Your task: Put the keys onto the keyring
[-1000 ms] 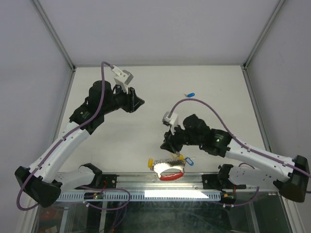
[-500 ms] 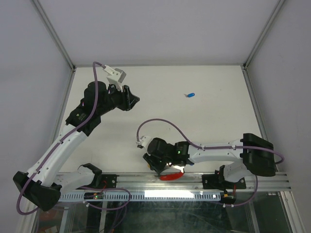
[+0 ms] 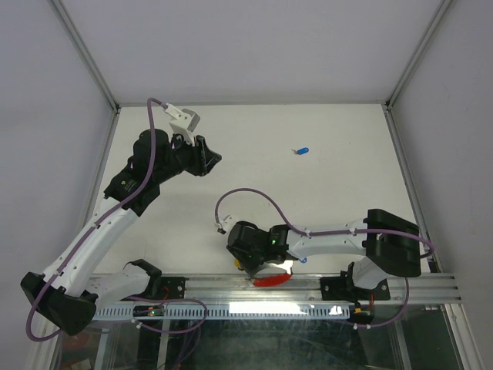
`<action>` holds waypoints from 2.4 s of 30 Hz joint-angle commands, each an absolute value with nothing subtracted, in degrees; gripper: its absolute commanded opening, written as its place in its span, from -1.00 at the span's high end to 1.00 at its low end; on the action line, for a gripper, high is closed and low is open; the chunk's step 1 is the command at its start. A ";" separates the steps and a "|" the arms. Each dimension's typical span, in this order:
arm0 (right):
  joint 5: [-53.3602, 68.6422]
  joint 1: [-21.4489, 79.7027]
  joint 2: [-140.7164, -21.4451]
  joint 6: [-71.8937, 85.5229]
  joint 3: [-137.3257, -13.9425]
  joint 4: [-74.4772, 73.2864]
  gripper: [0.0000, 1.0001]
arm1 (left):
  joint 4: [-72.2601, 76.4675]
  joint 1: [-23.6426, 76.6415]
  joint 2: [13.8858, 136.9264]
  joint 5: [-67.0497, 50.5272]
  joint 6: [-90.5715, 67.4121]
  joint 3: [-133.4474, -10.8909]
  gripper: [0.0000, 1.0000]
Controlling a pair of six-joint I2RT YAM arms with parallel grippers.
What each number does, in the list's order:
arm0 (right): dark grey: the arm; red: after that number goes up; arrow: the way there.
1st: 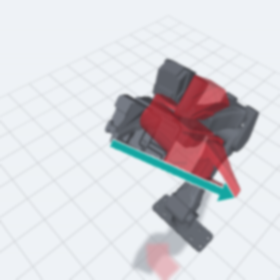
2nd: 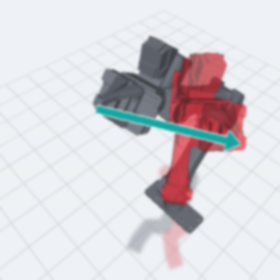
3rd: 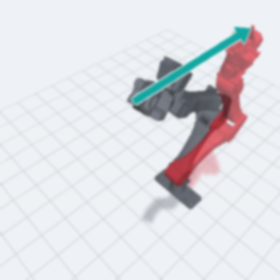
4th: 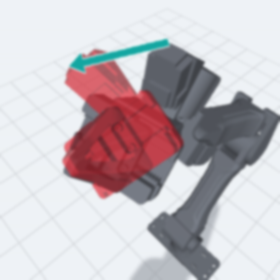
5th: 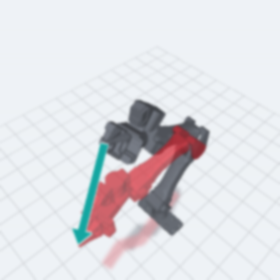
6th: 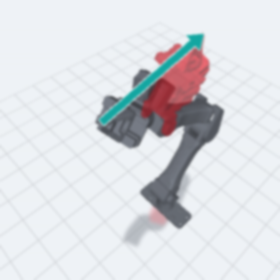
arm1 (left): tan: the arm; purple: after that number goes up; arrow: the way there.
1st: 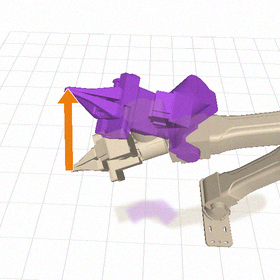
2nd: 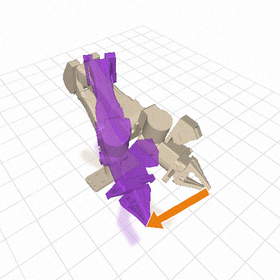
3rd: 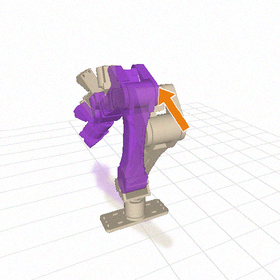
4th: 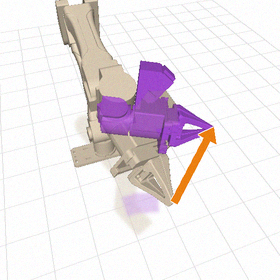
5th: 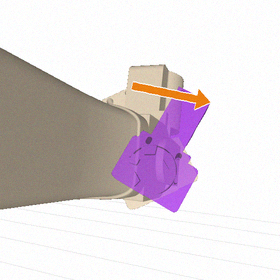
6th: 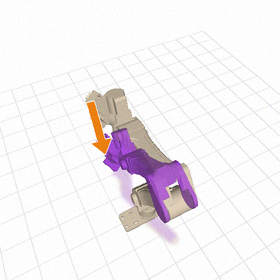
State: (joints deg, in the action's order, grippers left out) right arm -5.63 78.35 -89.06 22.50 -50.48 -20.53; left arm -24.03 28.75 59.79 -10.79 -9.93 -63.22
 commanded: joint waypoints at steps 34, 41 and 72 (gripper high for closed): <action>-12.66 69.80 -75.29 21.20 -46.35 -19.52 1.00 | -22.59 27.96 58.45 -10.64 -9.73 -63.28 0.33; -22.86 65.40 -61.89 9.37 -46.19 -16.27 1.00 | -22.25 27.93 58.37 -10.89 -9.76 -62.93 0.33; -5.74 56.43 -46.03 -10.08 -39.62 4.15 1.00 | -16.34 27.77 57.34 -35.97 -5.08 -57.40 0.28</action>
State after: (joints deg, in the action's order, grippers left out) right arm -8.03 56.80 -48.05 -8.82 -38.54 -3.09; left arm -20.10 28.38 58.63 -32.01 -6.44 -58.70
